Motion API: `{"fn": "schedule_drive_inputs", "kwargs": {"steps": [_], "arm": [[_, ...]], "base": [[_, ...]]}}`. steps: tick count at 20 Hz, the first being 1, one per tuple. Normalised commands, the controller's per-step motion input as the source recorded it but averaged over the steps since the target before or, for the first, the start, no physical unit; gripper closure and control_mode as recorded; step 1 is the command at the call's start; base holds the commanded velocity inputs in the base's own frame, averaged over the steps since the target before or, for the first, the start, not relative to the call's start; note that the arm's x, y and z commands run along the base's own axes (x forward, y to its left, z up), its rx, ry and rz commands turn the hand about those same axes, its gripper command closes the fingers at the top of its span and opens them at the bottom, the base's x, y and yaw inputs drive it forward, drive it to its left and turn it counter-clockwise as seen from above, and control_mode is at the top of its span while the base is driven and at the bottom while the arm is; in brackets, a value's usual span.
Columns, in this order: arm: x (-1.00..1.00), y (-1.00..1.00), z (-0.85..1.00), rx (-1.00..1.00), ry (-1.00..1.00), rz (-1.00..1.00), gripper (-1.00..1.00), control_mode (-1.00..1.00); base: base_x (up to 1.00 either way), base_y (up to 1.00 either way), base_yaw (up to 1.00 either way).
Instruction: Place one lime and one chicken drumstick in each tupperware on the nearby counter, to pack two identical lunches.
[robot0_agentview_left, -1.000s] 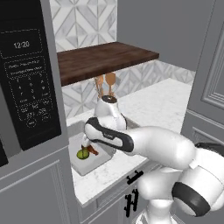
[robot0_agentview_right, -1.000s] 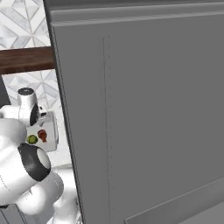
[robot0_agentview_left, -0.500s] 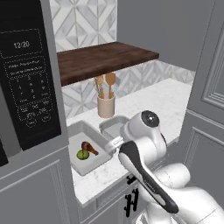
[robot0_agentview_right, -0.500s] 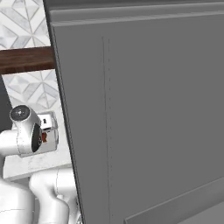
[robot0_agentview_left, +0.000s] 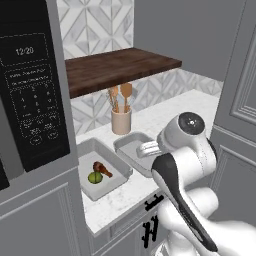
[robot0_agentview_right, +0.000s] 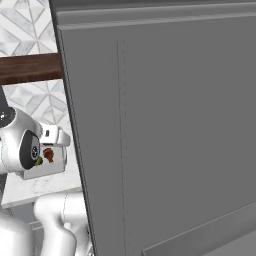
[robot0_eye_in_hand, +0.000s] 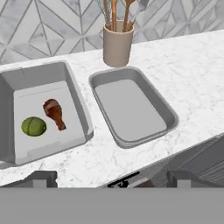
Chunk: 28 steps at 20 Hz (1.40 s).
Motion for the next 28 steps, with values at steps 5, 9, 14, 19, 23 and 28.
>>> {"fn": "schedule_drive_inputs", "kwargs": {"steps": [5,9,14,19,23,28], "arm": [[-0.60,-0.36,-0.01,0.00,-0.01,-0.02,-1.00,-1.00],[-0.62,-0.19,-0.10,0.00,0.00,0.00,-1.00,-1.00],[0.00,0.00,0.00,0.00,0.00,0.00,-1.00,1.00],[0.00,0.00,0.00,0.00,0.00,0.00,-1.00,1.00],[0.00,0.00,0.00,0.00,0.00,0.00,-1.00,1.00],[0.00,0.00,0.00,0.00,0.00,0.00,-1.00,1.00]], "base": [[0.00,0.00,0.00],[0.00,0.00,0.00],[-0.94,0.00,-0.02],[-1.00,0.16,-0.20],[-1.00,0.66,-0.41],[-1.00,0.45,-0.52]]}}
